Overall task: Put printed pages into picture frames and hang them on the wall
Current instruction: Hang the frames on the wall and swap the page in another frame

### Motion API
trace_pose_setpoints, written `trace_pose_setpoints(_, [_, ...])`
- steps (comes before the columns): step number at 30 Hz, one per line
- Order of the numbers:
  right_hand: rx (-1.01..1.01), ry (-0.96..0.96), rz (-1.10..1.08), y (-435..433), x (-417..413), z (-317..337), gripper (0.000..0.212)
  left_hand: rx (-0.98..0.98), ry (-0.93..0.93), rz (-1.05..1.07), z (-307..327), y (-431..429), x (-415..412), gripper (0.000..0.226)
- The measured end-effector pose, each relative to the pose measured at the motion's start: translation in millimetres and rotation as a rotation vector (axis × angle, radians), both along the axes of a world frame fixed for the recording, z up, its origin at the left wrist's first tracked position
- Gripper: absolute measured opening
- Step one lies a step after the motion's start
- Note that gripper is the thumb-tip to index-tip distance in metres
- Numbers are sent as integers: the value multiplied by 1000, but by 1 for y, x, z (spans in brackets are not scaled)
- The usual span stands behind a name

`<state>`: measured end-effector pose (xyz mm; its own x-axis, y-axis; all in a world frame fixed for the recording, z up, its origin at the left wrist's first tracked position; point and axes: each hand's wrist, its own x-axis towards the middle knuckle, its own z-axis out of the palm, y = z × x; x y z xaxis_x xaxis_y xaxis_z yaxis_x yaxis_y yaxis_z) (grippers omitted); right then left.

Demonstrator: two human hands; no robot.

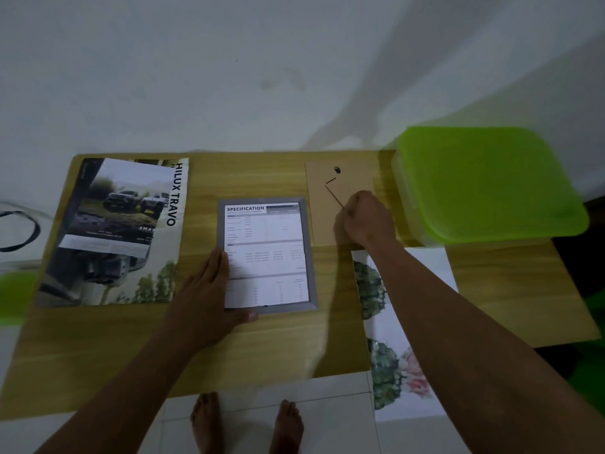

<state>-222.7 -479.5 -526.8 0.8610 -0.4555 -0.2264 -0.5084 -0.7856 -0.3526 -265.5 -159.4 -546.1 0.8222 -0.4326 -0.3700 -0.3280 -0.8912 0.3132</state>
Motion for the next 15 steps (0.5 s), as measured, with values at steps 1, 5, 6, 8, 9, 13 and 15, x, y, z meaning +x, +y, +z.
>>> trace_pose_setpoints(1, [4, -3, 7, 0, 1, -2, 31, -1, 0, -1, 1, 0, 0, 129])
trace_pose_setpoints(5, [-31, 35, 82, -4, -2, -7, 33, 11, -14, -5, 6, -3, 0, 128])
trace_pose_setpoints(6, [-33, 40, 90, -1, -4, -7, 40, 10, -10, 0, 7, -3, 0, 128])
trace_pose_setpoints(8, [-16, -2, 109, 16, -15, -1, 54, -6, -9, 25, 7, -3, 0, 126])
trace_pose_setpoints(9, [8, -42, 137, 30, -23, 1, 56, -15, -15, 41, 7, -3, -1, 124])
trace_pose_setpoints(13, [93, -34, 291, 90, -64, -3, 66, -8, -16, 74, 9, -3, -2, 117])
trace_pose_setpoints(15, [43, 7, 311, 106, -73, -12, 74, -10, -16, 74, 10, -6, 1, 112])
